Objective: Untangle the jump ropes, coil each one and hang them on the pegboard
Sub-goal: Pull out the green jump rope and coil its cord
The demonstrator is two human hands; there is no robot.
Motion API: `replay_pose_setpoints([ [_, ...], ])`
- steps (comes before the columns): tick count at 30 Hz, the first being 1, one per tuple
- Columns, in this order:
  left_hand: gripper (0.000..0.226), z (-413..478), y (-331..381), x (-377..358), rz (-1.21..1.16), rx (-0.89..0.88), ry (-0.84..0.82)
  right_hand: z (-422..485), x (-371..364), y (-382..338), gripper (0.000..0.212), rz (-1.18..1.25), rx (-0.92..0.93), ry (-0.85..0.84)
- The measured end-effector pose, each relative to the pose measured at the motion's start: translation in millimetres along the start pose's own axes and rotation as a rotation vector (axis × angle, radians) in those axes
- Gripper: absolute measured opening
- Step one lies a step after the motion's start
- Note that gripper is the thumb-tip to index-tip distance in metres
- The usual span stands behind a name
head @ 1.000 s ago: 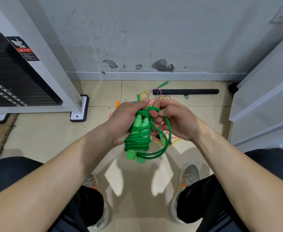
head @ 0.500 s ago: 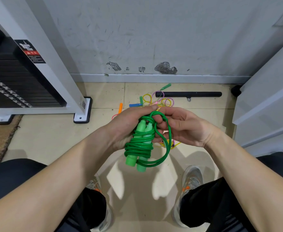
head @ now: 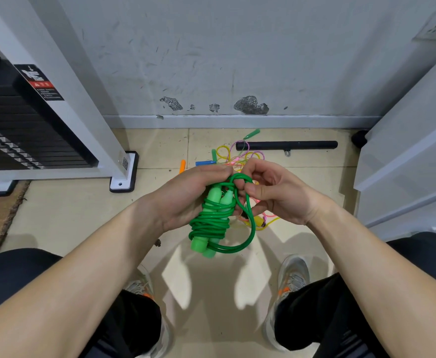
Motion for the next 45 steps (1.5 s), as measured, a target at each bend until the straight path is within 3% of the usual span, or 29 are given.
replay_pose_setpoints([
  [6,0.036,-0.8,-2.4,8.9,-0.080,-0.056,0.114,2.5,15.2,-2.0,0.013,-0.152,0.042,0.125],
  [10,0.023,-1.2,0.7,23.5,-0.120,-0.158,0.231,-0.2,21.2,-9.8,0.019,-0.341,0.104,0.280],
  [14,0.017,-1.9,6.5,30.0,-0.079,-0.201,0.240,-2.2,24.3,-8.3,0.014,-0.451,0.114,0.370],
  [21,0.015,2.4,-7.7,35.2,-0.217,-0.099,0.269,1.8,20.8,-13.8,0.019,-0.513,0.138,0.399],
  [25,0.035,6.9,-18.9,31.2,-0.172,-0.011,0.249,5.9,20.6,-8.0,0.016,-0.623,0.088,0.410],
  [31,0.018,3.4,-18.0,47.0,-0.146,-0.059,0.391,6.5,18.7,-1.7,0.017,-0.570,-0.016,0.372],
  [37,0.030,-9.4,-7.7,66.0,-0.056,-0.209,0.617,9.7,15.3,8.7,0.009,-0.467,-0.093,0.347],
  [41,0.032,-12.3,-12.6,71.7,-0.118,-0.263,0.685,13.6,14.4,16.4,0.011,-0.398,-0.140,0.336],
  [45,0.026,-14.8,-5.3,69.3,0.013,-0.324,0.703,15.9,16.7,21.2,0.015,-0.409,-0.192,0.310],
])
Point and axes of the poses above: each hand's wrist, its own z-axis towards the middle knuckle, its own x-axis out of the back of the hand, y = z × x, the point moved 10 cm from there along z, towards the middle knuckle, and after that the axes turned 12 degrees about -y, right-handed, at the moved point
